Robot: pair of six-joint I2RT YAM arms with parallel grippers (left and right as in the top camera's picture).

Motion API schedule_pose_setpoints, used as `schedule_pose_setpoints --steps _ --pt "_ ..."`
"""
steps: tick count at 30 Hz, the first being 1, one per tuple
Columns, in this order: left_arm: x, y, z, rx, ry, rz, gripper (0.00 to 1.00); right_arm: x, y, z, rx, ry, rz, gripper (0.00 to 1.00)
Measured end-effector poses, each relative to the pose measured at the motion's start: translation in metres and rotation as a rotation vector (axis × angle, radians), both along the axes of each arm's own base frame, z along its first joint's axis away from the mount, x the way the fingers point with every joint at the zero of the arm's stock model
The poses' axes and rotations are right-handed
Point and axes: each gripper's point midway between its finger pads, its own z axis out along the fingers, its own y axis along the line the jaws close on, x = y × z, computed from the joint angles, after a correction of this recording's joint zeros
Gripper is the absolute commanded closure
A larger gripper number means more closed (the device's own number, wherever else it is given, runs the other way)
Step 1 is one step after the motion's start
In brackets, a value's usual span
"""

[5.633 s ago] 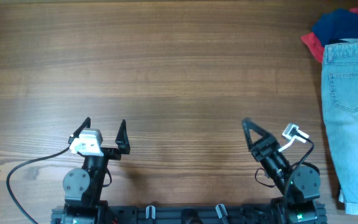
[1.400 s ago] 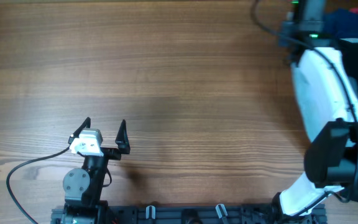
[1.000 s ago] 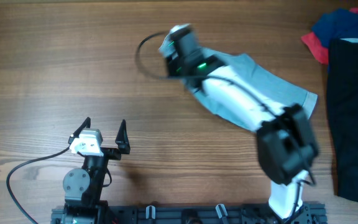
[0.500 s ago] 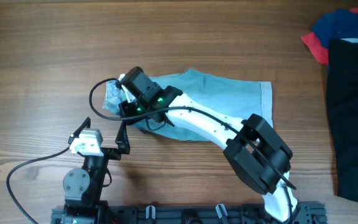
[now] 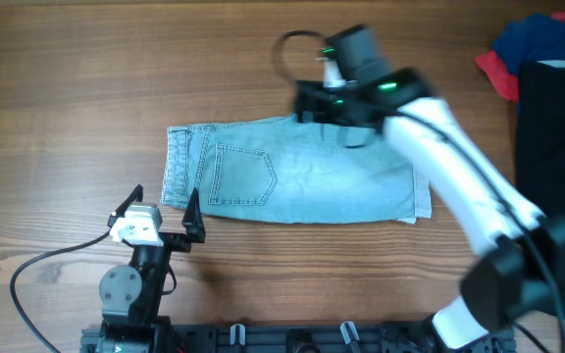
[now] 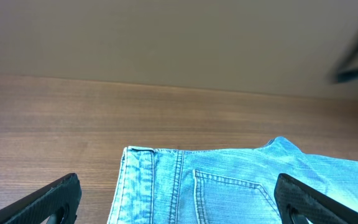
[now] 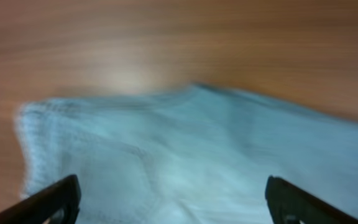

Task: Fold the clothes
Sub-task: 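Drag the shorts left and lay them flat on the table center, then reach the left gripper to the shorts' left edge and grasp it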

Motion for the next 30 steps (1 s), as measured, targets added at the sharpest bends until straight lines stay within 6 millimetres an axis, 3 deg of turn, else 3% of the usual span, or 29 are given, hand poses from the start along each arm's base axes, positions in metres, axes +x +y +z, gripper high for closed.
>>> schedule_pose_setpoints --steps 2,5,8,12,18,24,30 --pt "0.0 0.0 0.0 0.0 0.0 0.0 0.0 -0.019 -0.067 0.007 -0.099 0.084 -0.129 0.0" --pt "0.0 0.0 0.0 0.0 0.0 0.0 0.0 -0.031 -0.137 -0.006 -0.174 0.181 -0.258 0.0" --pt "0.0 0.0 0.0 0.0 0.0 0.0 0.0 -0.038 -0.177 -0.036 -0.149 0.242 -0.289 0.0" --pt "0.0 0.0 0.0 0.0 0.0 0.0 0.0 -0.048 -0.211 -0.072 -0.005 0.28 -0.311 0.0" --pt "0.0 0.0 0.0 0.0 0.0 0.0 0.0 -0.066 -0.207 -0.102 0.07 0.321 -0.282 0.0" --pt "0.0 0.0 0.0 0.0 0.0 0.0 0.0 -0.069 -0.204 -0.109 0.096 0.333 -0.302 0.0" --pt "0.0 0.0 0.0 0.0 0.0 0.0 0.0 -0.078 -0.197 -0.111 0.169 0.416 -0.442 0.03"
